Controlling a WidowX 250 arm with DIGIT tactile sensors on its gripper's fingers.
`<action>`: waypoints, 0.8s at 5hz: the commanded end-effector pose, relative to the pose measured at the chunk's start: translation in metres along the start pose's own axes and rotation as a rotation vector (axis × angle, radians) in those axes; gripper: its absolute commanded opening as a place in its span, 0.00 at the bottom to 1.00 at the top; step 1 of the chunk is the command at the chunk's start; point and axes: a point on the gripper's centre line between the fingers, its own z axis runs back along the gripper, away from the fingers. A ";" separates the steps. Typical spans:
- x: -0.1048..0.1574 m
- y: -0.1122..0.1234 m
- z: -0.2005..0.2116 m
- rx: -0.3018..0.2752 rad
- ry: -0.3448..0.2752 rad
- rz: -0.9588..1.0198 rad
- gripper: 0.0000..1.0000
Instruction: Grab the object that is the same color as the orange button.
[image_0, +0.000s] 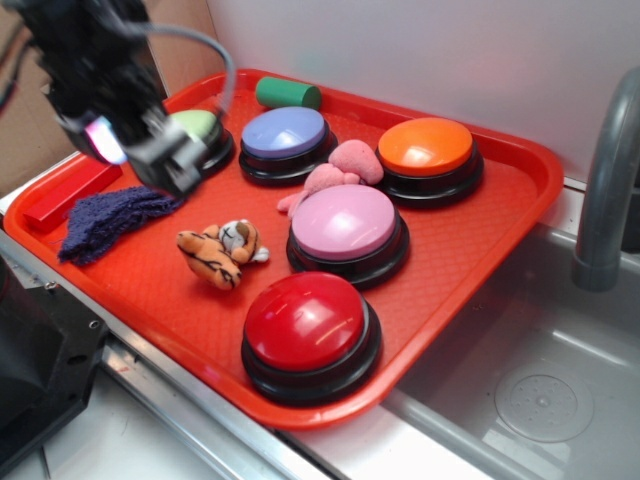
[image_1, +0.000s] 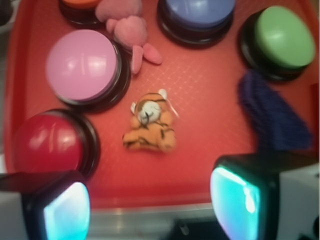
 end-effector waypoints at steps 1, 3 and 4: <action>0.020 -0.001 -0.042 -0.027 -0.087 -0.023 1.00; 0.016 0.008 -0.068 -0.046 -0.051 0.012 1.00; 0.013 0.012 -0.074 -0.040 -0.047 0.036 1.00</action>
